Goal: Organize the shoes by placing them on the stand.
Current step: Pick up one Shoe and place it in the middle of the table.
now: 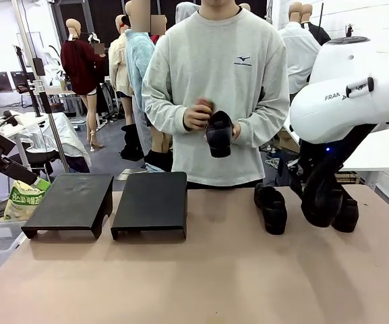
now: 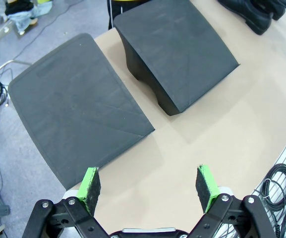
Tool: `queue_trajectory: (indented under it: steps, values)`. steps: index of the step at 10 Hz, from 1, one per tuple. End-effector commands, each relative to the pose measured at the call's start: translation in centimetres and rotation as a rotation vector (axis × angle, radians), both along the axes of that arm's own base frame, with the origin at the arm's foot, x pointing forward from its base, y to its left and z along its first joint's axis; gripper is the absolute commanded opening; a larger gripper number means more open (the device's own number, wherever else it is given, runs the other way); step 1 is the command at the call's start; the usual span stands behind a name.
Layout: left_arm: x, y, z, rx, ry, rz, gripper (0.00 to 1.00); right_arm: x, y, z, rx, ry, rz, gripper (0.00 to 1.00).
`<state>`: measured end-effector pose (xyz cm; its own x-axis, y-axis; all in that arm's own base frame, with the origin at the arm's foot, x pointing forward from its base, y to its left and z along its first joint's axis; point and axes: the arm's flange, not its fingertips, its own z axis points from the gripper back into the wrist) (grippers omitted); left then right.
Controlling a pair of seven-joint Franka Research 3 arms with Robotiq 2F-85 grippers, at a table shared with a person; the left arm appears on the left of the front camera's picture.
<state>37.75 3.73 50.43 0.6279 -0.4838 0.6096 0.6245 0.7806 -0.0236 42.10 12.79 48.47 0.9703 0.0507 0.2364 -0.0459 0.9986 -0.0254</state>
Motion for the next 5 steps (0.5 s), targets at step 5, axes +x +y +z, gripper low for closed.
queue_trajectory:
  steps: [5]
  values:
    - [0.0,0.3,-0.2,-0.012,-0.007,-0.017,1.00,-3.9,3.3,-0.1,-0.005,-0.040,-0.088,0.00]
